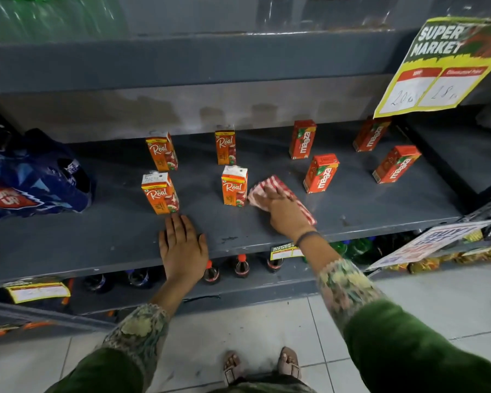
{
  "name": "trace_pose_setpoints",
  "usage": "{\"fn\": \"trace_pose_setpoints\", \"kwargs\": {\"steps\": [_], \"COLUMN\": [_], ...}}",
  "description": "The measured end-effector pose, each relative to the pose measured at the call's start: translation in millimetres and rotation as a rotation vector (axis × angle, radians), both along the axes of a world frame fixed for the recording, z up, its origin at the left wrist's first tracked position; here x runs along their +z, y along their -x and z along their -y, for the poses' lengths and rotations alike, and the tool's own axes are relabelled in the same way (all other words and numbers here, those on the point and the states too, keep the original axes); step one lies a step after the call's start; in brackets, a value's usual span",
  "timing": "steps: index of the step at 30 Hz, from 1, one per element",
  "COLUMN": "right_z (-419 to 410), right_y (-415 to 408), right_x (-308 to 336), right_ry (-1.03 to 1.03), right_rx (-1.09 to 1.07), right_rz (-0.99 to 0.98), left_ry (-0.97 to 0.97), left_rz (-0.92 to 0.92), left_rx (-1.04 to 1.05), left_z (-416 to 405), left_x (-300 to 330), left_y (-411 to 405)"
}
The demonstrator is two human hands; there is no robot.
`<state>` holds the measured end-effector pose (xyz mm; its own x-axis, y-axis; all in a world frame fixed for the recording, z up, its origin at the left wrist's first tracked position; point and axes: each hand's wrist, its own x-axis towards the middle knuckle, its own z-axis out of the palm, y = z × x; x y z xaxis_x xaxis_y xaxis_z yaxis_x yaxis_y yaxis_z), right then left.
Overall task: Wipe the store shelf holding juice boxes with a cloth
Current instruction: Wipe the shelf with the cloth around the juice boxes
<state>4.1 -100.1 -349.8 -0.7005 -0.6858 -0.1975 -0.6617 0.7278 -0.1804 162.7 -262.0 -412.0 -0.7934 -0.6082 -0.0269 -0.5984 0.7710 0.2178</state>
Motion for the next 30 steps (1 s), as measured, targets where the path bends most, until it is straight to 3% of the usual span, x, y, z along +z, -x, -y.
{"fn": "trace_pose_setpoints", "kwargs": {"steps": [2,4,6,8,10,14,17,20,23,25,28,30], "right_z": [-13.6,-21.5,-18.4,-8.9,4.9,14.8,-4.6,-38.7,-60.2,-61.1,-50.7,-45.1], "right_y": [-17.6,-24.8,-17.9,0.0,15.5,8.2,-19.2,-44.5,-36.3,-21.5,-18.4,-30.5], "right_x": [-4.6,-0.8,7.0,10.6,7.7,-11.3,-15.4,-14.4,-3.0,-2.2,-9.3,-20.3], "right_ry": [0.045,0.174,0.348,0.426,0.338,-0.024,-0.006,0.109,0.326,0.408,0.237,0.113], "right_rx": [-0.039,-0.240,-0.381,-0.386,-0.318,-0.161,-0.065,-0.001,-0.321,-0.425,-0.352,-0.221], "right_rz": [0.084,0.139,0.048,-0.040,-0.070,-0.029,-0.003,0.047,0.022,-0.054,-0.023,-0.020], "left_ry": [-0.002,-0.002,-0.005,-0.007,-0.014,-0.010,-0.018,-0.064,-0.225,-0.412,-0.648,-0.690], "left_rz": [-0.002,-0.001,-0.002,0.002,0.005,0.011,0.010,-0.168,-0.407,-0.446,-0.401,-0.364], "left_rx": [-0.005,-0.005,0.000,0.001,-0.002,-0.014,-0.030,-0.140,-0.259,-0.231,-0.256,-0.265], "left_z": [-0.4,-0.8,-1.4,-1.7,-1.5,-0.5,-0.5,-2.0,0.6,4.9,7.9,9.2], "left_x": [0.0,0.1,0.6,1.3,1.7,0.7,1.9,8.3,24.5,39.0,54.7,55.7], "left_y": [-0.6,-0.8,-0.7,-0.2,-0.1,-1.8,-2.4,-1.6,19.0,44.2,81.0,96.1]}}
